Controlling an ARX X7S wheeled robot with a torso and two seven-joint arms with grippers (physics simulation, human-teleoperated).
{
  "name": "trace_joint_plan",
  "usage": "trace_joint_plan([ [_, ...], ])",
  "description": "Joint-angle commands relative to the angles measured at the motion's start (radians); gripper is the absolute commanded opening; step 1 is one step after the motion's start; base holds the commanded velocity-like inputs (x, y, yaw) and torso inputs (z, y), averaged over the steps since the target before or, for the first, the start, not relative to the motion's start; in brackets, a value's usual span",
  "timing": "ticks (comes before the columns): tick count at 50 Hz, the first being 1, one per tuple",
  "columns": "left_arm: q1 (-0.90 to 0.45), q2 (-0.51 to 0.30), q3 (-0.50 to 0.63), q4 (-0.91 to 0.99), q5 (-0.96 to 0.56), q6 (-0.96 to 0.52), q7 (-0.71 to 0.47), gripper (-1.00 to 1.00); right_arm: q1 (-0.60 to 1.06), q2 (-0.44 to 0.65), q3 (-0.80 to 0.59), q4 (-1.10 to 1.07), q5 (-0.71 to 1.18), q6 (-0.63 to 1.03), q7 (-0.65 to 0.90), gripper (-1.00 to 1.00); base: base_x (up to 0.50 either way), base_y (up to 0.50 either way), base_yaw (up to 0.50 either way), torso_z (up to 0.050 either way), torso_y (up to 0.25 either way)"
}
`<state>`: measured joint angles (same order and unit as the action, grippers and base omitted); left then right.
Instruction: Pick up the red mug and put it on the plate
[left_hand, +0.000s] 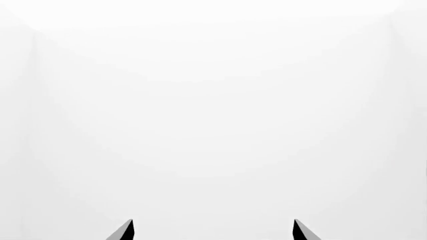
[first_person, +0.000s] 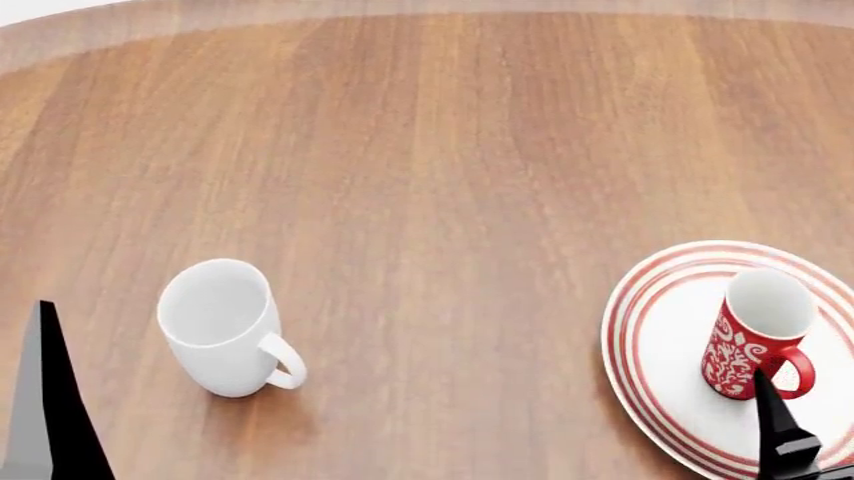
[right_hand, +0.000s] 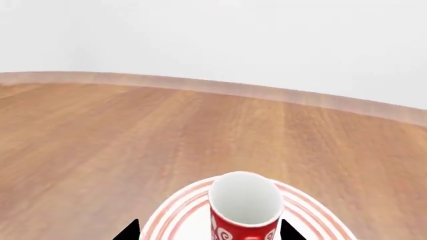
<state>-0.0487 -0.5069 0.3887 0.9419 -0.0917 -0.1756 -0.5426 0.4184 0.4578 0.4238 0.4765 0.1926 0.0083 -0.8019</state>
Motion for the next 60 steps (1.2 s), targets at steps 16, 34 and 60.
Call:
trace_joint_plan([
  [16,0.007,-0.009,-0.001,0.005,-0.003,0.005,-0.006,1.0,-0.184,-0.016,0.08,-0.507,0.126,0.209,0.021,1.0,0.0,0.0,0.0,0.0,0.0],
  [34,0.003,-0.011,0.003,0.004,-0.003,0.003,-0.009,1.0,-0.323,-0.036,0.154,-0.749,0.216,0.22,-0.006,1.0,0.0,0.0,0.0,0.0,0.0],
  [60,-0.01,-0.012,0.005,0.013,-0.007,-0.009,-0.013,1.0,-0.437,-0.063,0.22,-0.893,0.28,0.169,-0.041,1.0,0.0,0.0,0.0,0.0,0.0],
])
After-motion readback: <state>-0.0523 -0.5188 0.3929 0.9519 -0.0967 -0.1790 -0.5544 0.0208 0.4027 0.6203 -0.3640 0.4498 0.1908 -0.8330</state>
